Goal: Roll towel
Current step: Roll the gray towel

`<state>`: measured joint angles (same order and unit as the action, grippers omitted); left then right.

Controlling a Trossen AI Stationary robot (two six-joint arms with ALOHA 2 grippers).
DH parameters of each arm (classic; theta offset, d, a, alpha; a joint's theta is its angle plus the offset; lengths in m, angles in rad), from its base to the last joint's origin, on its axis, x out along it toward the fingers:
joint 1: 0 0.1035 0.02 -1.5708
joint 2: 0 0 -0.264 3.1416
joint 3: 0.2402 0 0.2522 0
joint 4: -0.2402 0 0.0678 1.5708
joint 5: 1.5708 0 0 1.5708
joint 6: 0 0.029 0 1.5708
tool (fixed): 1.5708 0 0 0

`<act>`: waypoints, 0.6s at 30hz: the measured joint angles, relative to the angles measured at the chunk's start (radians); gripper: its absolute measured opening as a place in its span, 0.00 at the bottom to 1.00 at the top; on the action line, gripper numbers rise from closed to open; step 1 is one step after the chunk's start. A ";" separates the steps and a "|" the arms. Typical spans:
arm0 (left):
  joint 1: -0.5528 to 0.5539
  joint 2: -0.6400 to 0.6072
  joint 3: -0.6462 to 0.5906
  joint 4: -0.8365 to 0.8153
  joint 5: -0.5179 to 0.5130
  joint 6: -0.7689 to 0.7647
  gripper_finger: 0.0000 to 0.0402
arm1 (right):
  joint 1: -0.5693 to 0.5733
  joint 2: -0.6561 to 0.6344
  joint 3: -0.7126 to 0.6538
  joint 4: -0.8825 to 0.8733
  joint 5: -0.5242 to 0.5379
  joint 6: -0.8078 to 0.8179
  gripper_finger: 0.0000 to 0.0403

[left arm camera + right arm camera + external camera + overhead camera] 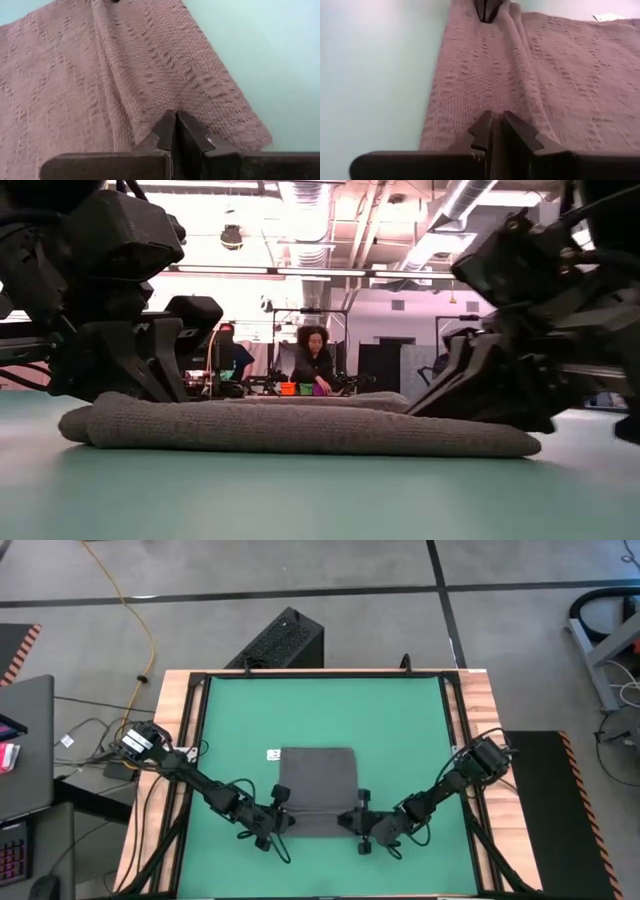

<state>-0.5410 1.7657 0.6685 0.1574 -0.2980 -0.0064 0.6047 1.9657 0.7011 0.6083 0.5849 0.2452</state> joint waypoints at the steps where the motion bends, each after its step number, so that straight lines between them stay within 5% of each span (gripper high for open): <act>1: -0.002 0.000 0.000 -0.002 0.003 -0.008 0.01 | 0.009 -0.010 -0.001 -0.019 0.011 0.015 0.17; 12: -0.005 0.000 0.000 0.002 0.000 0.021 0.01 | 0.075 -0.241 -0.009 -0.097 0.000 -0.091 0.18; 18: -0.007 0.000 0.000 0.004 -0.001 0.007 0.01 | 0.140 -0.328 0.005 -0.120 -0.036 -0.269 0.30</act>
<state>-0.5480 1.7657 0.6682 0.1612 -0.2993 0.0008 0.7447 1.6379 0.7058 0.4882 0.5486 -0.0241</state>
